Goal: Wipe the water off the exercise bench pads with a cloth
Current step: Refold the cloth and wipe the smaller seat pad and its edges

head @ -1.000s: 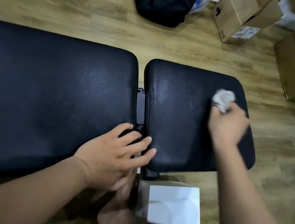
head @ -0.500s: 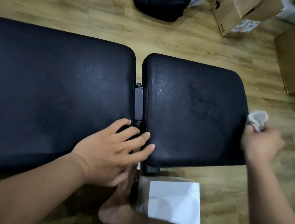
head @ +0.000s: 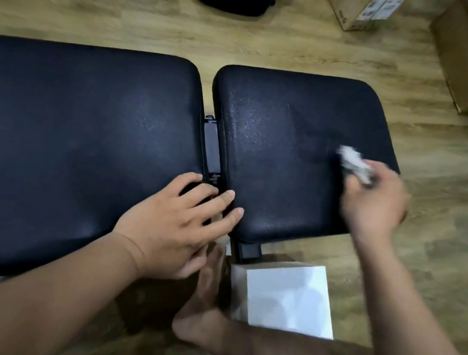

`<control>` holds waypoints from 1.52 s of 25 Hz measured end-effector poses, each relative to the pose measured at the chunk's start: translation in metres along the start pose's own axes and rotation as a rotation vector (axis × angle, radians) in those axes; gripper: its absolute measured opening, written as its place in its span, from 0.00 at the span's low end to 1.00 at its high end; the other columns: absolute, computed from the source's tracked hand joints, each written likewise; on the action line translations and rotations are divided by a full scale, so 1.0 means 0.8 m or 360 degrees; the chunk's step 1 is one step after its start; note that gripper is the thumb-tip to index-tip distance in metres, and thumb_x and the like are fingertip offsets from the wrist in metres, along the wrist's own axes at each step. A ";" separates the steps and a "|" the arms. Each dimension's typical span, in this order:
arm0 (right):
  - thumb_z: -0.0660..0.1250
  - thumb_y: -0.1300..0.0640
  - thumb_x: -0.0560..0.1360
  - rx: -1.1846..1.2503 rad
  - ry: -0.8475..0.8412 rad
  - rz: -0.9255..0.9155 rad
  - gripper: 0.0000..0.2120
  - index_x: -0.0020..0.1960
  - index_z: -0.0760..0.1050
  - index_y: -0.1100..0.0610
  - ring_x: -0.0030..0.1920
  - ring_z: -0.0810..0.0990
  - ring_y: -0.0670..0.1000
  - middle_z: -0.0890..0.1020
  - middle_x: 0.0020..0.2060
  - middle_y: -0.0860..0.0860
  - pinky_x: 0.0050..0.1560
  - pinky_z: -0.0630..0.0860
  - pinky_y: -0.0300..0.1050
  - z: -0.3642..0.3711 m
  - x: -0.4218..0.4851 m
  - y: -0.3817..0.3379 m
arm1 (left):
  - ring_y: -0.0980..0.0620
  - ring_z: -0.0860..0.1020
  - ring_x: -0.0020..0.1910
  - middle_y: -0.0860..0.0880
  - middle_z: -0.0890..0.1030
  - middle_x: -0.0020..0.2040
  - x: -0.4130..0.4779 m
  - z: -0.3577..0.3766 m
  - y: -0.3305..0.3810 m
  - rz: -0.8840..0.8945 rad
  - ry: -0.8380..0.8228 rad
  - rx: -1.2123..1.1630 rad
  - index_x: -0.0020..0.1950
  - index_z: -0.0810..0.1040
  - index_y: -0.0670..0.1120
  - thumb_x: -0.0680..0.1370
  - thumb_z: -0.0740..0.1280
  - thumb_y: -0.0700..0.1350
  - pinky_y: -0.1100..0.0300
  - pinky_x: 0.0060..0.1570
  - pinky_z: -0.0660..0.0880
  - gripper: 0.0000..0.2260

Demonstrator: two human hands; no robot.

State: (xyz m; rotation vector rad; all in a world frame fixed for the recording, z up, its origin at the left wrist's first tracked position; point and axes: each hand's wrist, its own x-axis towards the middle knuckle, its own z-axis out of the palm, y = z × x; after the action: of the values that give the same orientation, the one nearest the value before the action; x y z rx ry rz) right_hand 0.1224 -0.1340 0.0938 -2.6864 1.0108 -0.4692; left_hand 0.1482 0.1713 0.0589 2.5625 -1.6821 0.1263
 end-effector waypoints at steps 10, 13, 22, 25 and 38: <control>0.59 0.53 0.66 0.0096 -0.0141 -0.0472 0.18 0.50 0.81 0.53 0.40 0.78 0.60 0.83 0.43 0.53 0.41 0.74 0.52 0.009 -0.134 -0.084 | 0.39 0.76 0.58 0.40 0.76 0.63 0.002 -0.008 0.002 -0.0021 -0.0033 -0.0037 0.67 0.72 0.45 0.71 0.64 0.56 0.40 0.65 0.67 0.27; 0.63 0.54 0.66 0.0356 -0.0166 -0.0764 0.17 0.52 0.82 0.53 0.42 0.79 0.55 0.83 0.45 0.49 0.43 0.72 0.51 0.010 -0.157 -0.078 | 0.38 0.76 0.56 0.38 0.76 0.59 0.003 -0.010 0.000 -0.0031 0.0014 -0.0048 0.61 0.72 0.44 0.70 0.66 0.56 0.40 0.64 0.68 0.24; 0.57 0.57 0.69 0.0406 0.0410 0.0751 0.13 0.48 0.77 0.56 0.43 0.81 0.57 0.83 0.40 0.56 0.50 0.76 0.48 0.000 -0.045 0.101 | 0.39 0.76 0.58 0.40 0.77 0.61 0.004 -0.009 0.002 -0.0048 -0.0042 -0.0013 0.63 0.75 0.45 0.71 0.66 0.55 0.40 0.64 0.68 0.24; 0.61 0.63 0.70 0.0721 0.0540 0.0772 0.14 0.53 0.78 0.58 0.42 0.79 0.47 0.84 0.45 0.55 0.50 0.73 0.28 0.029 -0.113 0.035 | 0.39 0.76 0.58 0.40 0.77 0.61 0.006 -0.009 -0.001 -0.0042 -0.0023 0.0005 0.63 0.76 0.44 0.69 0.67 0.54 0.40 0.63 0.68 0.25; 0.68 0.63 0.67 0.1066 -0.0053 -0.0172 0.12 0.49 0.83 0.59 0.43 0.79 0.47 0.80 0.44 0.53 0.49 0.73 0.30 0.020 -0.249 -0.098 | 0.40 0.76 0.59 0.41 0.76 0.64 0.004 -0.016 0.002 -0.0038 -0.0115 0.0020 0.66 0.71 0.44 0.67 0.64 0.57 0.42 0.65 0.66 0.30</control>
State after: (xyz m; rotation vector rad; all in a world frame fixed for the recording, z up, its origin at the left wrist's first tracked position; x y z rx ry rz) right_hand 0.0332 0.0588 0.0618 -2.1363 0.5599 -0.6441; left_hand 0.1481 0.1690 0.0719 2.6258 -1.6789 0.0433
